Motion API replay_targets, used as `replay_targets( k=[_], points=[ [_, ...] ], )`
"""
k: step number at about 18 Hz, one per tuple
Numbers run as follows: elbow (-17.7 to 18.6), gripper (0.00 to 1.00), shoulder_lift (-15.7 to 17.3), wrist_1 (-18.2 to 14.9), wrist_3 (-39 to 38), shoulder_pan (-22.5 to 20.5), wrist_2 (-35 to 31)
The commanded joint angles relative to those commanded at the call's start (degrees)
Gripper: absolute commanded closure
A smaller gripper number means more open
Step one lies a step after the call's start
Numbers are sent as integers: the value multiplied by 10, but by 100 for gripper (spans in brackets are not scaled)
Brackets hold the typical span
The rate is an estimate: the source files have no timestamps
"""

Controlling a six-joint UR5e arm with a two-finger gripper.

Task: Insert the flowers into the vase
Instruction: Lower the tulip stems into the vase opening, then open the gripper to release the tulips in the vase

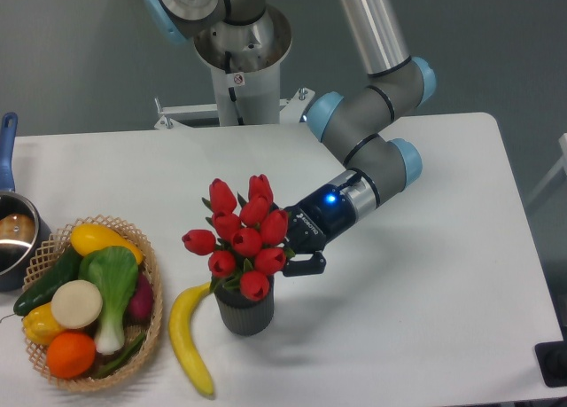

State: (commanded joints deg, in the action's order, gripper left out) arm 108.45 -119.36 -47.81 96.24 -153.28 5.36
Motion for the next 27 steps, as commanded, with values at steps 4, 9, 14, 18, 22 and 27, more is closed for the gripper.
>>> replay_targets(
  k=[4,9,14,18,22,27],
  points=[
    [2,72,-7,1,10,2,0],
    [3,72,-8,1,11,4,-1],
    [-1,72,-11,1,11,5,-12],
    [-2,63,-16,1,12,5,-21],
    [-6,34,-15,1,11,4,-21],
    [-6,14,-12,1,11,3,-20]
  ],
)
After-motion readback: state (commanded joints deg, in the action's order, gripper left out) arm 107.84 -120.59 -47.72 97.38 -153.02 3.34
